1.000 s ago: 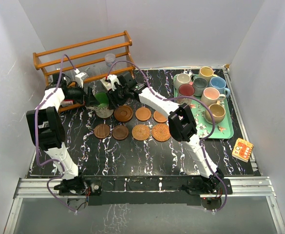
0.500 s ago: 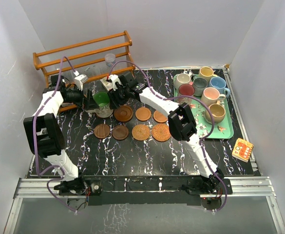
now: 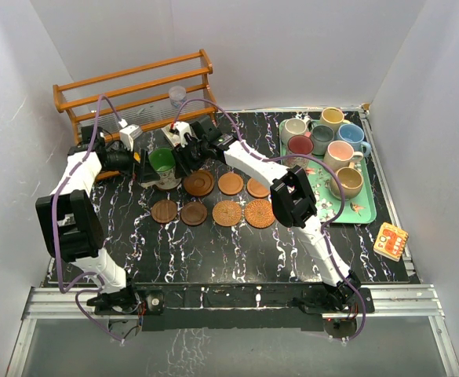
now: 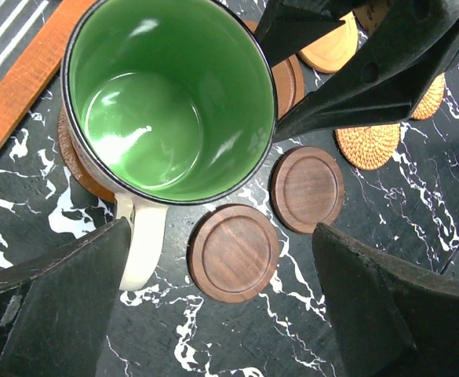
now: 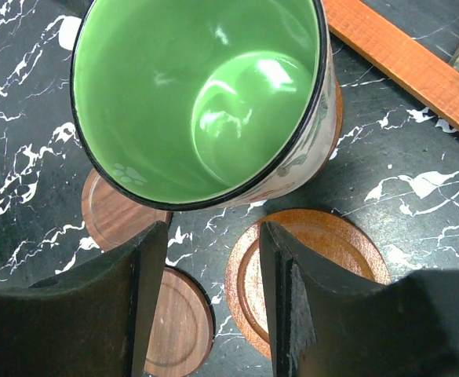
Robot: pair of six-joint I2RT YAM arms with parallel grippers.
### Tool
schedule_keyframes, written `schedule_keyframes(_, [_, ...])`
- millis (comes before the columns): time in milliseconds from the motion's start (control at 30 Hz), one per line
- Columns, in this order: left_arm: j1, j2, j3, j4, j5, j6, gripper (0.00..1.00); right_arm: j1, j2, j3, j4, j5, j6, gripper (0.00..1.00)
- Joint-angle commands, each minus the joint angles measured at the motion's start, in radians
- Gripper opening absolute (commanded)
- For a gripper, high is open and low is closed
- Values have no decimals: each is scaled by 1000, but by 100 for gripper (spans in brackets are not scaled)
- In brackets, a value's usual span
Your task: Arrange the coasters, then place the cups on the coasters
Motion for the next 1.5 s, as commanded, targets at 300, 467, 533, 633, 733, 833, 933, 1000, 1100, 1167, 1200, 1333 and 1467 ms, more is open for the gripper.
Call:
schedule_keyframes(300, [4, -166, -71, 9, -136, 97, 99, -7, -43, 6, 14, 3, -48, 48])
schedule_keyframes(467, [4, -199, -70, -4, -208, 173, 99, -40, -131, -53, 1, 8, -77, 49])
schedule_keyframes(533, [4, -207, -56, -17, -215, 184, 99, -61, -177, -77, -9, 8, -94, 50])
schedule_keyframes(633, [-1, -225, -26, -34, -199, 175, 99, -100, -252, -125, -34, 18, -129, 52])
schedule_keyframes(733, [-40, -252, -8, -32, -203, 142, 99, -155, -348, -208, -50, 45, -179, 54])
schedule_keyframes(833, [-144, -274, -1, -24, -259, 134, 99, -220, -468, -313, -52, 99, -227, 55])
schedule_keyframes(933, [-251, -278, 11, -15, -330, 132, 99, -314, -571, -402, -57, 157, -251, 56])
schedule_keyframes(1000, [-306, -267, 30, -17, -349, 124, 99, -385, -631, -462, -60, 188, -253, 57])
schedule_keyframes(1100, [-370, -234, 67, -24, -358, 95, 99, -487, -694, -515, -63, 251, -242, 58])
schedule_keyframes(1167, [-410, -208, 86, -26, -368, 79, 99, -542, -712, -532, -65, 299, -223, 58])
schedule_keyframes(1200, [-427, -199, 94, -21, -372, 70, 99, -563, -713, -534, -66, 325, -205, 58])
schedule_keyframes(1333, [-466, -175, 105, -9, -369, 29, 98, -623, -692, -536, -74, 413, -138, 58])
schedule_keyframes(1467, [-478, -174, 98, 0, -367, 10, 98, -639, -673, -551, -68, 476, -123, 58])
